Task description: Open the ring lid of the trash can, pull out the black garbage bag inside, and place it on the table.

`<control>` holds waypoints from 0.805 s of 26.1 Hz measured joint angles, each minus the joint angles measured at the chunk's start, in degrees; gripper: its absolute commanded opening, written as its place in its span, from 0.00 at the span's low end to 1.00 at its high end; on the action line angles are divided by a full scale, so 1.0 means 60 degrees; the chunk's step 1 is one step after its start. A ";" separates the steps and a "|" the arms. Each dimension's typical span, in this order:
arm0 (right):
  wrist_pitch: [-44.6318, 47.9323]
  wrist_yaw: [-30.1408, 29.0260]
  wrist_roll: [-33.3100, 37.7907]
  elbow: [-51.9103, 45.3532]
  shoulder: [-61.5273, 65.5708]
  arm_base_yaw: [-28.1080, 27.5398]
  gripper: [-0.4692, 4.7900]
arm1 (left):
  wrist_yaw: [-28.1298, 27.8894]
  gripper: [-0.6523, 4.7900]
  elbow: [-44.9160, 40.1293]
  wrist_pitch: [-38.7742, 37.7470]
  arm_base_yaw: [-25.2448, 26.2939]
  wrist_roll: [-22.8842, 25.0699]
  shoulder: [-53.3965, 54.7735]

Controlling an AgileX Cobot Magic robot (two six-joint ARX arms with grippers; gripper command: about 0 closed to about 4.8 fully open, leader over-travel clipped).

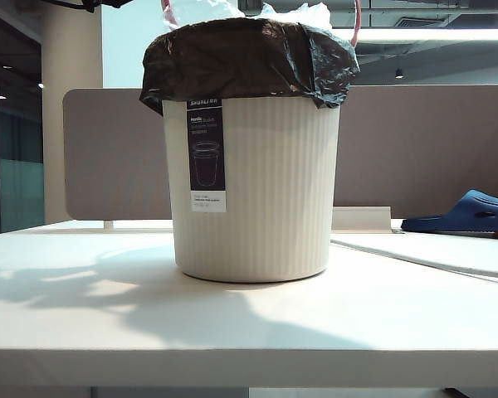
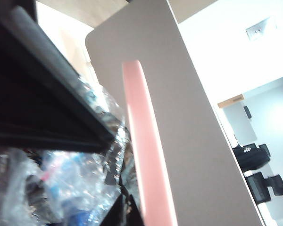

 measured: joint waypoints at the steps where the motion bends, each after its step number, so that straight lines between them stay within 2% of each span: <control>1: 0.0018 -0.0004 -0.0011 0.0000 0.0011 -0.0058 0.09 | 0.0000 0.75 0.0000 0.0000 0.0000 -0.0025 0.0000; 8: 0.0131 0.0000 -0.0055 0.0000 0.0175 -0.0495 0.09 | 0.0146 0.75 0.0004 0.0106 0.0000 -0.0062 0.0000; 15: 0.0984 -0.0033 -0.0073 0.0000 0.0175 -0.0954 0.09 | 0.0244 0.75 0.0004 0.0113 0.0000 -0.0058 0.0000; 21: 0.1530 -0.0466 -0.0058 0.0004 0.0175 -0.1424 0.09 | 0.0248 0.75 0.0004 0.0113 0.0000 -0.0055 0.0000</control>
